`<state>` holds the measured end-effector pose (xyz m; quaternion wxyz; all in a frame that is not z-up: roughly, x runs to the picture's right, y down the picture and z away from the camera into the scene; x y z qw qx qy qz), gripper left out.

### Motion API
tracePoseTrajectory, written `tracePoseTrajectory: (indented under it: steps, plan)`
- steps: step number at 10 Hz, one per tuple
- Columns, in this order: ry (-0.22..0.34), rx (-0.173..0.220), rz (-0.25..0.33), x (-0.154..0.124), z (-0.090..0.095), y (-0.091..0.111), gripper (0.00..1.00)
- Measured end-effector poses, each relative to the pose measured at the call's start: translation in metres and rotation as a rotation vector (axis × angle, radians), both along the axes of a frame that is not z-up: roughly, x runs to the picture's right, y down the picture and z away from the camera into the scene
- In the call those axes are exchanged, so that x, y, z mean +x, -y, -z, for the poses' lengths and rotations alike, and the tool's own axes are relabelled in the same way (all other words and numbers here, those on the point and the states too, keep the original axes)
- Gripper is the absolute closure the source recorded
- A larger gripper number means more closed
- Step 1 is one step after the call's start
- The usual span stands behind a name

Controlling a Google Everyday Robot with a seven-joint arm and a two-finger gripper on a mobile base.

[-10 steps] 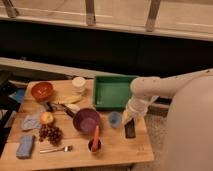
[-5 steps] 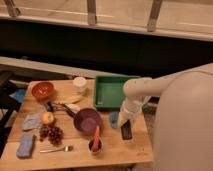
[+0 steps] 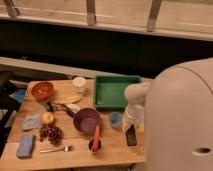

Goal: Wipe table surface with eraser

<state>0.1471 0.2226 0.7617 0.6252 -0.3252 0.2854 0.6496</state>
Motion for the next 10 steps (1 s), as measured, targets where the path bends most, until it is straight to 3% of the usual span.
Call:
tracePoseTrajectory:
  steps: [3, 5, 7, 10]
  plan:
    - [-0.069, -0.046, -0.022, 0.02, -0.011, -0.016, 1.0]
    - [-0.101, -0.056, -0.066, 0.035, -0.017, -0.019, 1.0]
    - [-0.078, -0.042, -0.146, 0.046, -0.024, -0.016, 1.0]
    - [-0.019, -0.004, -0.179, 0.03, -0.032, -0.003, 1.0]
